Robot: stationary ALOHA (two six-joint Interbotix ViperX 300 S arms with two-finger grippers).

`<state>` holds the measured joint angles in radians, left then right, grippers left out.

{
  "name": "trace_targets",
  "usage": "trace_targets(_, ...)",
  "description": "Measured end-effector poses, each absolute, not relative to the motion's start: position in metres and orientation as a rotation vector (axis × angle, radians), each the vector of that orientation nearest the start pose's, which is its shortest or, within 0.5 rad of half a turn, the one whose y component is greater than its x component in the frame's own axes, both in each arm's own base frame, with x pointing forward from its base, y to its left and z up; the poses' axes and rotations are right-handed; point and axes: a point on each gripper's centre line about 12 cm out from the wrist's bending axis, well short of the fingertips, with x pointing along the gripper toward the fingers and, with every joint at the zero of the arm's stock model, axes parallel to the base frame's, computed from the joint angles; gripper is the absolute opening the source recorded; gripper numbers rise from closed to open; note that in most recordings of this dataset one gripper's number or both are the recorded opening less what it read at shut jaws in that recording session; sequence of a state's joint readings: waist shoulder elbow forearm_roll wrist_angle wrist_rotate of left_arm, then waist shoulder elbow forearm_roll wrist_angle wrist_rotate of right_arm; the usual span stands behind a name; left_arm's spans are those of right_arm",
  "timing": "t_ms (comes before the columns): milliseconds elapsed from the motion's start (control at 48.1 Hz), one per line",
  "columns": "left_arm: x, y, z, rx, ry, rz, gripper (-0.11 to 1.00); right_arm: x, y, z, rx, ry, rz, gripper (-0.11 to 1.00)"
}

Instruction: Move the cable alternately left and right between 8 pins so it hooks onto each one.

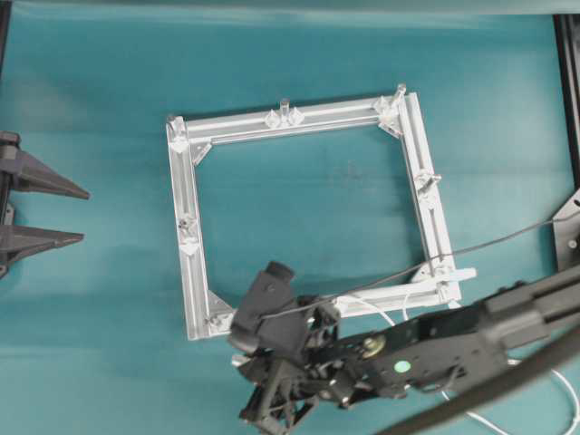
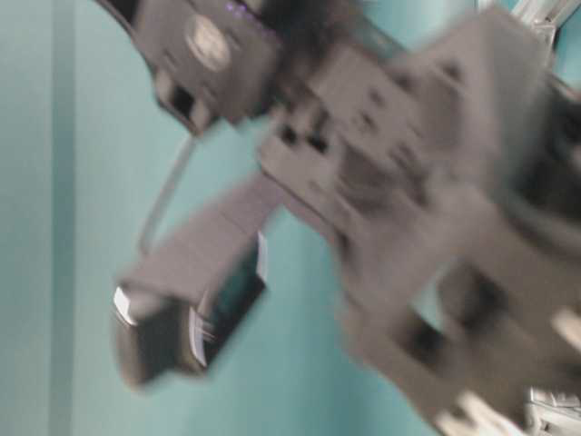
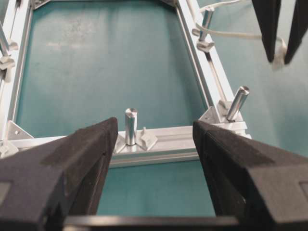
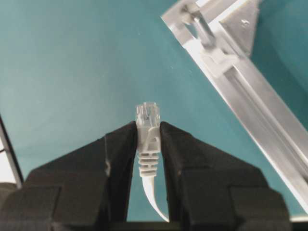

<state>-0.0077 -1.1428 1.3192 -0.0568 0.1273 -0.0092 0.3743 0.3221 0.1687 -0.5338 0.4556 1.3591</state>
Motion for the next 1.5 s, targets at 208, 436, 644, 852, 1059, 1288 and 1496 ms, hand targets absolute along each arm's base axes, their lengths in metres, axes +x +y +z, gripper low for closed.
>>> trace_targets(208, 0.160, -0.002, 0.218, -0.063, 0.304, -0.005, 0.66, 0.488, 0.163, 0.159, 0.528, 0.828, -0.213, 0.19)
trace_targets(436, 0.159, -0.002, 0.215, -0.063, 0.312, -0.005, 0.66, 0.502, 0.163, 0.163, 0.467, 0.853, -0.238, 0.19)
trace_targets(644, 0.158, -0.002, 0.210, -0.063, 0.322, -0.006, 0.66, 0.518, 0.161, 0.164, 0.432, 0.878, -0.229, 0.19)
trace_targets(852, 0.158, -0.002, 0.210, -0.063, 0.322, -0.004, 0.66, 0.540, 0.151, 0.167, 0.423, 0.877, -0.244, 0.19)
trace_targets(1059, 0.158, -0.002, 0.208, -0.063, 0.327, -0.006, 0.66, 0.561, 0.115, 0.168, 0.444, 0.862, -0.315, 0.19)
trace_targets(1288, 0.157, -0.002, 0.205, -0.063, 0.335, -0.004, 0.66, 0.566, 0.086, 0.169, 0.465, 0.857, -0.368, 0.19)
trace_targets(1496, 0.157, -0.002, 0.204, -0.063, 0.338, -0.004, 0.66, 0.568, 0.076, 0.164, 0.468, 0.863, -0.390, 0.19)
